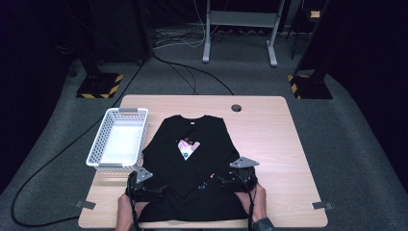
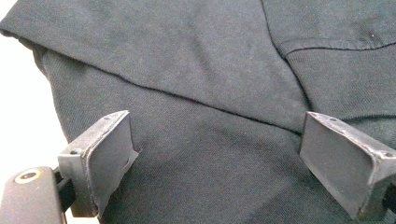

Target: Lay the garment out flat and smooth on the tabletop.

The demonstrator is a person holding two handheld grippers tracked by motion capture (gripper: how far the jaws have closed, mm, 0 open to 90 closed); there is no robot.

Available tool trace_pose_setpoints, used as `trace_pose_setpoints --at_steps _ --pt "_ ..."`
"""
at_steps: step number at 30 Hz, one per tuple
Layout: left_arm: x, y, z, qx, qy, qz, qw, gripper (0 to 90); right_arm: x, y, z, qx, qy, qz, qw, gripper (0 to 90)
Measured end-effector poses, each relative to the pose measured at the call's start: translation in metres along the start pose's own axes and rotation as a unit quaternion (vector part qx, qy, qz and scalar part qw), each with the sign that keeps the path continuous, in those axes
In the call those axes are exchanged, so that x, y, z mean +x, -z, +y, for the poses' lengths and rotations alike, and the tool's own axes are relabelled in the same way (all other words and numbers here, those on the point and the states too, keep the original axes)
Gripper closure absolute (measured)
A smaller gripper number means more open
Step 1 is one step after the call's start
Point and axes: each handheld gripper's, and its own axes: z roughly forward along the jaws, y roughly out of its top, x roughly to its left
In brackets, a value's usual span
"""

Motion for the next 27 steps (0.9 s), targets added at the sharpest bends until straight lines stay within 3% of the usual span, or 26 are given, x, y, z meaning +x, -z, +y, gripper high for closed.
trace_pose_setpoints --at_steps 3,7,11,14,16,19,21,24,27 --pt "0.0 0.0 0.0 0.0 0.0 0.0 1.0 10.1 0.017 -0.007 0.013 0.003 0.021 0.013 0.9997 15.1" --pt "0.0 0.0 0.0 0.0 0.0 0.0 1.0 10.1 0.037 -0.021 0.023 0.017 0.029 0.04 0.9987 17.9" --pt "0.0 0.0 0.0 0.0 0.001 0.0 1.0 10.1 0.061 -0.036 0.027 0.033 0.057 0.063 0.9958 25.0" --pt "0.0 0.0 0.0 0.0 0.001 0.0 1.0 10.1 0.072 -0.049 0.027 0.055 0.07 0.072 0.9934 30.3" --pt "0.0 0.0 0.0 0.0 0.0 0.0 1.0 10.1 0.076 -0.052 0.027 0.054 0.072 0.079 0.9928 33.6" --pt "0.0 0.0 0.0 0.0 0.001 0.0 1.0 10.2 0.08 -0.054 0.025 0.055 0.075 0.085 0.992 46.3" --pt "0.0 0.0 0.0 0.0 0.001 0.0 1.0 10.2 0.079 -0.055 0.024 0.051 0.073 0.102 0.9908 57.5" --pt "0.0 0.0 0.0 0.0 0.001 0.0 1.0 10.1 0.076 -0.055 0.023 0.052 0.053 0.124 0.9895 69.8" --pt "0.0 0.0 0.0 0.0 0.001 0.0 1.0 10.1 0.072 -0.054 0.023 0.049 0.044 0.123 0.9902 79.8"
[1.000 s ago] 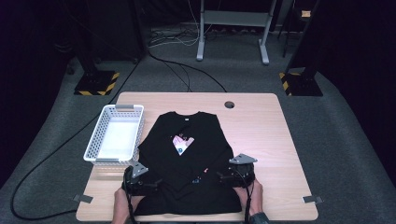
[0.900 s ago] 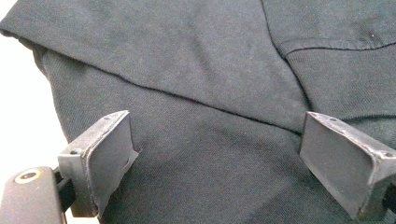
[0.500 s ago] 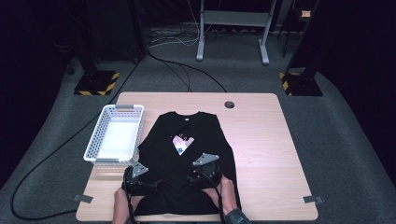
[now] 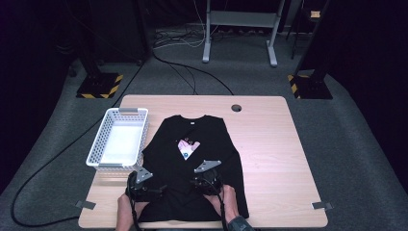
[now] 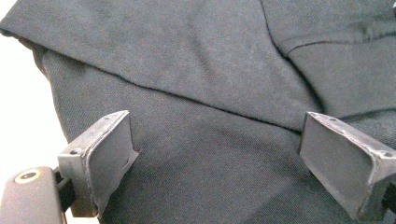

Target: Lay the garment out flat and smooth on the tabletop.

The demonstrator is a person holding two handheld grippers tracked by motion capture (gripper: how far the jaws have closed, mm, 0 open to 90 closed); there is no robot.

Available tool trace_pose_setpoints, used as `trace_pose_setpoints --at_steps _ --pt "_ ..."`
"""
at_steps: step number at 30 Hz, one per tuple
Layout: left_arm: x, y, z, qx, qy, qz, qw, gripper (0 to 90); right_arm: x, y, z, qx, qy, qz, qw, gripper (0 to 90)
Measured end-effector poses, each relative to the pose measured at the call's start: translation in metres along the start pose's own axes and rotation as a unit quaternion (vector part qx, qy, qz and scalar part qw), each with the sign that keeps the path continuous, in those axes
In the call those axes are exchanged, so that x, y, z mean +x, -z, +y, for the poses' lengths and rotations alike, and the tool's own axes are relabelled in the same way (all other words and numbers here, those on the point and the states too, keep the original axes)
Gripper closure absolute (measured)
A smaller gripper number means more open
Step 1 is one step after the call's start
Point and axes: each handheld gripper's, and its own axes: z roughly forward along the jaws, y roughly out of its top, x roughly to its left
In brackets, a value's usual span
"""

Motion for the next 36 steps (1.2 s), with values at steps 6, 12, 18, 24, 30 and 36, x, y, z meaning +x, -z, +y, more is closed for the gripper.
trace_pose_setpoints --at_steps 6,12,18,24,30,36 --pt "0.0 0.0 0.0 0.0 0.0 0.0 1.0 10.2 0.001 0.003 -0.004 -0.017 -0.002 -0.013 0.9998 82.0" --pt "0.0 0.0 0.0 0.0 0.0 0.0 1.0 10.2 -0.006 0.012 -0.009 -0.03 0.0 -0.04 0.9987 82.2" --pt "0.0 0.0 0.0 0.0 0.0 0.0 1.0 10.2 -0.023 0.024 -0.018 -0.04 -0.025 -0.053 0.9975 82.3" --pt "0.0 0.0 0.0 0.0 0.0 0.001 1.0 10.2 -0.031 0.033 -0.023 -0.051 -0.033 -0.064 0.9961 82.3" --pt "0.0 0.0 0.0 -0.001 0.001 0.001 1.0 10.2 -0.038 0.044 -0.027 -0.065 -0.043 -0.075 0.9942 82.4" --pt "0.0 0.0 0.0 -0.001 0.001 0.001 1.0 10.2 -0.045 0.054 -0.032 -0.072 -0.05 -0.084 0.9926 82.6"
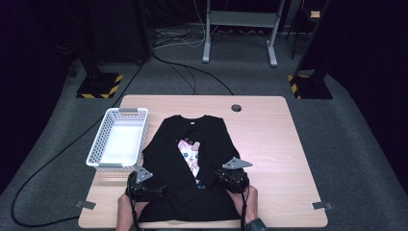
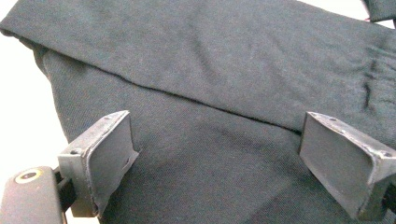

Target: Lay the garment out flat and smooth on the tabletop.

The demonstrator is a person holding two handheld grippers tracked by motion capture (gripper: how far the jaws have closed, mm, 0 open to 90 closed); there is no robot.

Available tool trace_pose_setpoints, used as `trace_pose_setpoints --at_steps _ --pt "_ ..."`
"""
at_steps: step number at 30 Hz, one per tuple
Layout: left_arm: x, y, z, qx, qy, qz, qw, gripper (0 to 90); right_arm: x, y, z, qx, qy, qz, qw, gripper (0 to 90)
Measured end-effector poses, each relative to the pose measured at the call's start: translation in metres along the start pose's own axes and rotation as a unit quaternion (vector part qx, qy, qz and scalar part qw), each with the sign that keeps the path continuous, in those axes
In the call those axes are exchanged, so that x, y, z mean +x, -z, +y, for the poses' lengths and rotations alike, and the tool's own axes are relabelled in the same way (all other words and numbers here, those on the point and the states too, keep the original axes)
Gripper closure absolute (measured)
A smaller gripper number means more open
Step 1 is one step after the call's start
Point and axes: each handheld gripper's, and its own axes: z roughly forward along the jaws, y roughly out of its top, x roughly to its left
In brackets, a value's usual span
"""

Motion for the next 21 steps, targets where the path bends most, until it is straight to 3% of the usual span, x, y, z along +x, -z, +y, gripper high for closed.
trace_pose_setpoints --at_steps 21 --pt "0.0 0.0 0.0 0.0 0.001 0.001 1.0 10.2 -0.026 0.031 -0.009 -0.031 -0.035 -0.036 0.9983 82.8"
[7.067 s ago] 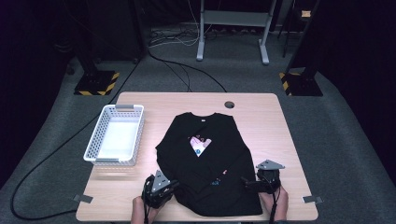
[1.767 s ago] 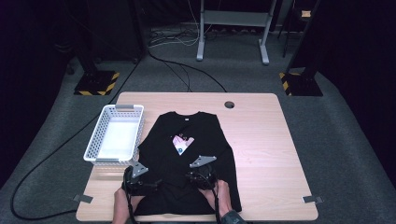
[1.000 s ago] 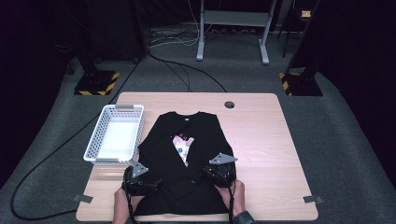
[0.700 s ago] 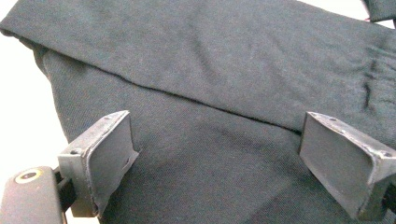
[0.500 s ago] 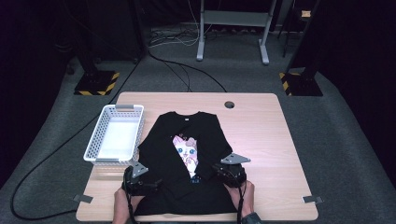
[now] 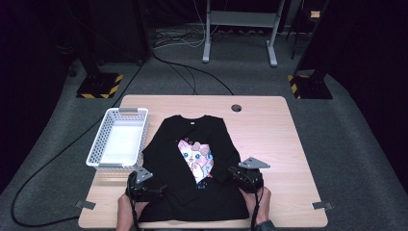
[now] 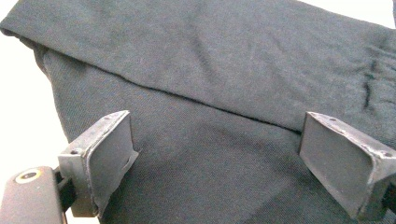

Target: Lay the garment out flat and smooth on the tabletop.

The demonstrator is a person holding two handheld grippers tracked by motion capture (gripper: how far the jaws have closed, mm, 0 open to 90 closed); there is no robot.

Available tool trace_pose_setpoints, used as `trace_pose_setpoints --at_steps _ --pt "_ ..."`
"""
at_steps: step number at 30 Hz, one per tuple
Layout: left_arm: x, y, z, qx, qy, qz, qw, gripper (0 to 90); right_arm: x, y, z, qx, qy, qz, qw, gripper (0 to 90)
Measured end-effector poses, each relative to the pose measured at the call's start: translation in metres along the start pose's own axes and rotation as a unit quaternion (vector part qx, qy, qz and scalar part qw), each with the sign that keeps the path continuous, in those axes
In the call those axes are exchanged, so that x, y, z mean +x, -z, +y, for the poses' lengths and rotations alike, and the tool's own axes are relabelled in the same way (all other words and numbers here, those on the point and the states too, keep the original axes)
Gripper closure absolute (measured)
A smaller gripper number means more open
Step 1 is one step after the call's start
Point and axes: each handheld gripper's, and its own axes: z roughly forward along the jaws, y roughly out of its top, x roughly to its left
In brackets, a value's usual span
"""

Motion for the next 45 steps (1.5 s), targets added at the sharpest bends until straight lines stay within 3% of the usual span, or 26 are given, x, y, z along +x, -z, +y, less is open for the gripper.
trace_pose_setpoints --at_steps 20,30,45 --pt "0.0 0.0 0.0 0.0 0.0 0.0 1.0 10.2 -0.035 0.026 -0.014 -0.008 -0.029 -0.041 0.9987 83.0" --pt "0.0 0.0 0.0 0.0 0.0 0.001 1.0 10.3 -0.051 0.043 -0.02 -0.024 -0.042 -0.071 0.9963 83.1" --pt "0.0 0.0 0.0 0.001 0.0 0.002 1.0 10.4 -0.073 0.059 -0.04 -0.022 -0.063 -0.11 0.9917 83.1"
